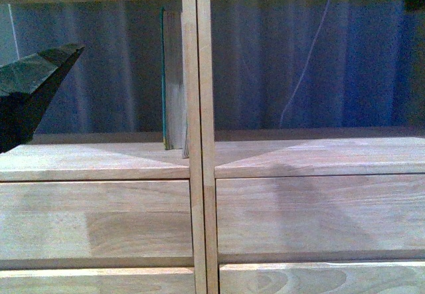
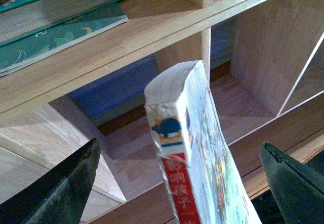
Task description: Organize books on shelf
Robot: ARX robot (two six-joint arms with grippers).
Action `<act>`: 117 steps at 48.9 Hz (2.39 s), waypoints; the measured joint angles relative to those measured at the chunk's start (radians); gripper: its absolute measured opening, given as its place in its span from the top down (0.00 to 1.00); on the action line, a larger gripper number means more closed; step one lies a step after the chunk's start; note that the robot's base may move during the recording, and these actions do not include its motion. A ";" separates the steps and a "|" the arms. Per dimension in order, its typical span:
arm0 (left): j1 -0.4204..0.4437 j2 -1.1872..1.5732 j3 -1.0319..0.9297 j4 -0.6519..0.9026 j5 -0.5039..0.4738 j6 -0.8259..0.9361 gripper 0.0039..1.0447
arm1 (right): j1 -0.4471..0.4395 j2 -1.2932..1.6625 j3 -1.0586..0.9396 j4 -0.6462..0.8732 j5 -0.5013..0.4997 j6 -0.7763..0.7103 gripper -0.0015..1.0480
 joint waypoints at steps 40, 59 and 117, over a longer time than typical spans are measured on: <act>-0.021 -0.003 0.020 -0.047 -0.002 -0.003 0.94 | -0.027 0.000 -0.003 -0.012 -0.004 0.005 0.93; -0.008 -0.025 0.035 -0.138 -0.024 0.029 0.94 | -0.072 0.004 -0.011 0.002 -0.008 -0.024 0.67; 0.476 -0.025 0.277 -0.581 0.058 1.412 0.94 | -0.627 0.010 -0.131 0.090 0.218 -0.555 0.22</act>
